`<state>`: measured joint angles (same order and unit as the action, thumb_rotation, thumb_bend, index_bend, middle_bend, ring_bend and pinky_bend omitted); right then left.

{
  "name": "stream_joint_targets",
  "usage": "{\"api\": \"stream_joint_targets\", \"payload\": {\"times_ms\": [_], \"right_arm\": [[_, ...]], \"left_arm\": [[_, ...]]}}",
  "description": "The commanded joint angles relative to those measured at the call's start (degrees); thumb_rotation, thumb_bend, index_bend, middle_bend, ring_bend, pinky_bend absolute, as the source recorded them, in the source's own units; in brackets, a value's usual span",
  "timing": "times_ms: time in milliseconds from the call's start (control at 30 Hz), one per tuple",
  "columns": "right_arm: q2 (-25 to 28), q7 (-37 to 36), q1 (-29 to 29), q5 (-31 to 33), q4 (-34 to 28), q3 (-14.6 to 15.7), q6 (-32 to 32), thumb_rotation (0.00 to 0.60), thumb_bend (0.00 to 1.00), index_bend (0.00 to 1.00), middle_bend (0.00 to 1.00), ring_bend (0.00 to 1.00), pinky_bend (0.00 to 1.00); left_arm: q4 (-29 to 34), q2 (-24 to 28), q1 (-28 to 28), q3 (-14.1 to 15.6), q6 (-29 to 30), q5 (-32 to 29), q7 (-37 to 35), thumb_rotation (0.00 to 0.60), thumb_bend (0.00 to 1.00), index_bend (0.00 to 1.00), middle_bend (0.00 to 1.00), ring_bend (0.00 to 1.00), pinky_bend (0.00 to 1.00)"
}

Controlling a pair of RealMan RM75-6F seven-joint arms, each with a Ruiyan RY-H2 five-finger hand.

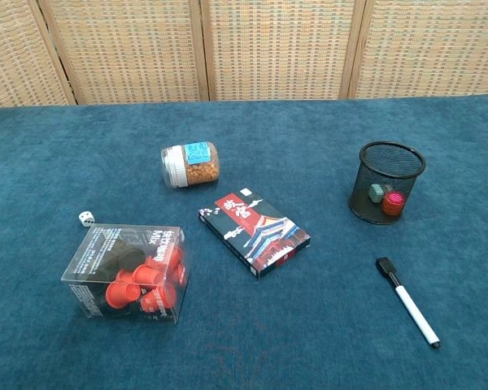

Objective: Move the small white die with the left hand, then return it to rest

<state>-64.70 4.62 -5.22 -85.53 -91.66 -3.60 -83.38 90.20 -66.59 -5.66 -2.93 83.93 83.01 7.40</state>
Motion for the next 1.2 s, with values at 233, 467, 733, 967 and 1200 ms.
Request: {"api": "stream_joint_targets", "payload": {"times_ms": [233, 467, 733, 967, 1200], "right_arm": [[-0.1, -0.1, 0.0, 0.3, 0.7, 0.0, 0.2, 0.6, 0.16, 0.05, 0.0, 0.0, 0.0], [0.3, -0.5, 0.5, 0.1, 0.5, 0.2, -0.4, 0.6, 0.16, 0.05, 0.0, 0.0, 0.0], [0.4, -0.6, 0.7, 0.0, 0.7, 0.5, -0.4, 0.6, 0.16, 0.05, 0.0, 0.0, 0.0], [0.3, -0.3, 0.6, -0.1, 0.8, 0.7, -0.2, 0.6, 0.16, 0.05, 0.0, 0.0, 0.0], [0.2, -0.6, 0.6, -0.5, 0.7, 0.7, -0.3, 0.6, 0.16, 0.05, 0.0, 0.0, 0.0]], "left_arm": [[-0.3, -0.4, -0.3, -0.1, -0.3, -0.1, 0.2, 0.6, 0.07, 0.0, 0.0, 0.0, 0.0], [0.0, -0.6, -0.7, -0.2, -0.5, 0.3, 0.1, 0.6, 0.08, 0.0, 0.0, 0.0, 0.0], [0.0, -1.3, -1.3, -0.1, -0.8, 1.3, -0.6, 0.6, 0.08, 0.0, 0.0, 0.0, 0.0], [0.4, -1.2, -1.5, 0.2, -1.6, 1.2, -0.8, 0.6, 0.09, 0.05, 0.0, 0.0, 0.0], [2.2, -0.2, -2.1, 0.2, -2.6, 1.3, -2.4, 0.6, 0.16, 0.11, 0.0, 0.0, 0.0]]}}
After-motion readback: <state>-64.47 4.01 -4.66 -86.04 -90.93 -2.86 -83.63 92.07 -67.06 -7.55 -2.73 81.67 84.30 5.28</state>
